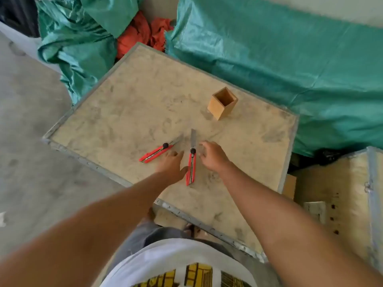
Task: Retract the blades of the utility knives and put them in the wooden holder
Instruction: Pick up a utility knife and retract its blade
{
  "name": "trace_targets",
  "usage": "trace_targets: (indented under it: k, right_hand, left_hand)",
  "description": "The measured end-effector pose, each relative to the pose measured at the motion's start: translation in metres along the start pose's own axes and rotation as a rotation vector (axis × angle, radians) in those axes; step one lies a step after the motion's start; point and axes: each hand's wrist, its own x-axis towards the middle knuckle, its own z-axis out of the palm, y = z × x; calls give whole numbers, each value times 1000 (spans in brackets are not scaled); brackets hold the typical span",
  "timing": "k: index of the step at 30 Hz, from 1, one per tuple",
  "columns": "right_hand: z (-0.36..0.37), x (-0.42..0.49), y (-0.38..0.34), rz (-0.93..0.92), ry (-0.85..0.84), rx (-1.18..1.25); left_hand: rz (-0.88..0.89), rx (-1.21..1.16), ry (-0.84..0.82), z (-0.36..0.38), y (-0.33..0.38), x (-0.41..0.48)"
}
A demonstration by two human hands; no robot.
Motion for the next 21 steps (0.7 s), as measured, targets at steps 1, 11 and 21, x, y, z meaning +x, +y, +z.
trace_targets:
  k: [1,11,21]
  right_hand:
    - [8,-1,-1,9,-9,34]
    - [42,9,-9,156,56,221]
    - [45,8,-5,275,106,471]
  left_hand:
    - [-18,-8,-38,7,1,-5]
    - [-19,-57,-23,57,4,-20]
    - [-81,-235,-35,62,10,-32]
